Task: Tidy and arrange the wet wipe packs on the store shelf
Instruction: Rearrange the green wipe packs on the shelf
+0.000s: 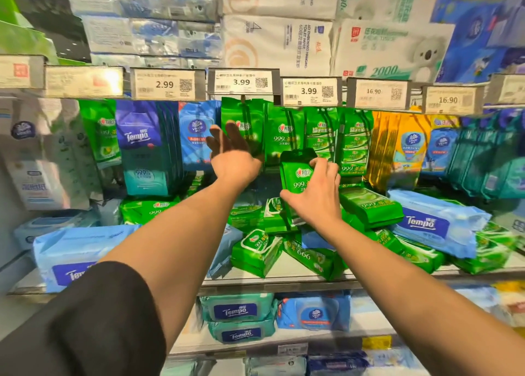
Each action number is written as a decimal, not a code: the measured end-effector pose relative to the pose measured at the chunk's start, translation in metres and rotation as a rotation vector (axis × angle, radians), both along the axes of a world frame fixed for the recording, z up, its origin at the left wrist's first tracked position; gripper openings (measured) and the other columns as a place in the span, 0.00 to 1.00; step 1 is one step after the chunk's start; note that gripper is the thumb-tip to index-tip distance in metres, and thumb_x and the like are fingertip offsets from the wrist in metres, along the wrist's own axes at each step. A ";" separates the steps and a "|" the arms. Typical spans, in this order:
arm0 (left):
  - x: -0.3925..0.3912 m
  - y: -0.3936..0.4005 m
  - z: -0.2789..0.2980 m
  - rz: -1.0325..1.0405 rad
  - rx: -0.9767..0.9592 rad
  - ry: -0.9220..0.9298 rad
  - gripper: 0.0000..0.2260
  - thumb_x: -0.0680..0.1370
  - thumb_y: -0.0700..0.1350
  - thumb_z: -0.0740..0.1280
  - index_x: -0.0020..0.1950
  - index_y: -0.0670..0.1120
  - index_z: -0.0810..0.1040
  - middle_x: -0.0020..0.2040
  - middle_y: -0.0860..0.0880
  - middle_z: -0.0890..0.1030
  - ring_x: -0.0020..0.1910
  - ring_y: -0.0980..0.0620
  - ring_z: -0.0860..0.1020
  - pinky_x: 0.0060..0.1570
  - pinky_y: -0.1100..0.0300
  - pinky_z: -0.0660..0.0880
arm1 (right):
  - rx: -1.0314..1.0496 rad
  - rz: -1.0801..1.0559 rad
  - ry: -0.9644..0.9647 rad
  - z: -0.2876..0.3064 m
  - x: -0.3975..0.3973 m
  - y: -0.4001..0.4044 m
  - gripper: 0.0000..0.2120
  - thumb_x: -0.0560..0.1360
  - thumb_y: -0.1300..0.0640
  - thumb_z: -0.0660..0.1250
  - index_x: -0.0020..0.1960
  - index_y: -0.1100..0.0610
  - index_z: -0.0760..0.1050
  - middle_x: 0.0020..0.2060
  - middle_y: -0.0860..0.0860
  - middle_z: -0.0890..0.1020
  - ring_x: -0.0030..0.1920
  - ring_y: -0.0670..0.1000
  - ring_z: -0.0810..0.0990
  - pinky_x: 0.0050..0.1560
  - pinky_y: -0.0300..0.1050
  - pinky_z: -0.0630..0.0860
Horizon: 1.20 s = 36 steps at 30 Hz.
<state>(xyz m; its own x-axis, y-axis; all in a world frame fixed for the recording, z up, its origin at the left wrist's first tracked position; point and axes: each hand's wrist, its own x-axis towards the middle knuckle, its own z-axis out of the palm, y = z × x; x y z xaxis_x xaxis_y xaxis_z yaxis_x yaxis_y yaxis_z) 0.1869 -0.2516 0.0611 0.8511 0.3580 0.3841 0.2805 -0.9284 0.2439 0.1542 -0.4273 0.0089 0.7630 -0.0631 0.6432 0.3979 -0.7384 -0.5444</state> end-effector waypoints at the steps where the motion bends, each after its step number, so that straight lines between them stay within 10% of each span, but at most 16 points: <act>1: 0.003 -0.002 0.000 0.017 -0.051 0.029 0.34 0.78 0.67 0.53 0.66 0.41 0.75 0.66 0.39 0.75 0.66 0.37 0.71 0.63 0.49 0.68 | 0.004 0.003 -0.001 0.001 0.001 0.001 0.38 0.61 0.46 0.78 0.63 0.56 0.63 0.59 0.55 0.66 0.60 0.57 0.66 0.60 0.53 0.69; 6: 0.007 -0.008 -0.002 0.010 -0.185 0.027 0.37 0.75 0.71 0.56 0.72 0.45 0.68 0.71 0.40 0.70 0.71 0.38 0.66 0.68 0.49 0.66 | 0.020 -0.011 0.004 0.009 0.002 0.005 0.38 0.61 0.45 0.78 0.63 0.57 0.63 0.60 0.55 0.66 0.61 0.59 0.66 0.59 0.55 0.70; 13: -0.006 0.000 -0.008 -0.004 -0.091 0.009 0.32 0.75 0.71 0.56 0.54 0.43 0.80 0.60 0.38 0.78 0.61 0.36 0.74 0.56 0.48 0.70 | 0.075 0.008 -0.079 0.016 -0.014 0.010 0.37 0.61 0.45 0.76 0.63 0.55 0.64 0.59 0.52 0.66 0.61 0.56 0.67 0.59 0.53 0.71; 20: -0.027 0.003 -0.027 0.027 -0.195 -0.152 0.48 0.68 0.70 0.69 0.72 0.38 0.57 0.70 0.33 0.59 0.68 0.33 0.60 0.60 0.41 0.70 | 0.195 0.012 -0.242 0.031 -0.046 0.013 0.36 0.59 0.42 0.73 0.61 0.55 0.66 0.58 0.50 0.67 0.59 0.54 0.70 0.56 0.54 0.74; 36: -0.058 0.007 -0.029 -0.038 -0.145 -0.212 0.51 0.61 0.62 0.80 0.70 0.44 0.54 0.68 0.39 0.58 0.66 0.37 0.61 0.57 0.43 0.72 | 0.194 -0.008 -0.319 0.071 -0.050 0.017 0.35 0.62 0.46 0.76 0.62 0.58 0.66 0.60 0.53 0.70 0.60 0.53 0.67 0.62 0.48 0.69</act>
<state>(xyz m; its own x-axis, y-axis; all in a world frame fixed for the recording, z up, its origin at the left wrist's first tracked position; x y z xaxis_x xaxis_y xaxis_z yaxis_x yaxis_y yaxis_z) 0.1284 -0.2444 0.0321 0.7708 0.3919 0.5023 0.1750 -0.8884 0.4245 0.1046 -0.4104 0.0795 0.5250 -0.2121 0.8243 0.5650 -0.6374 -0.5239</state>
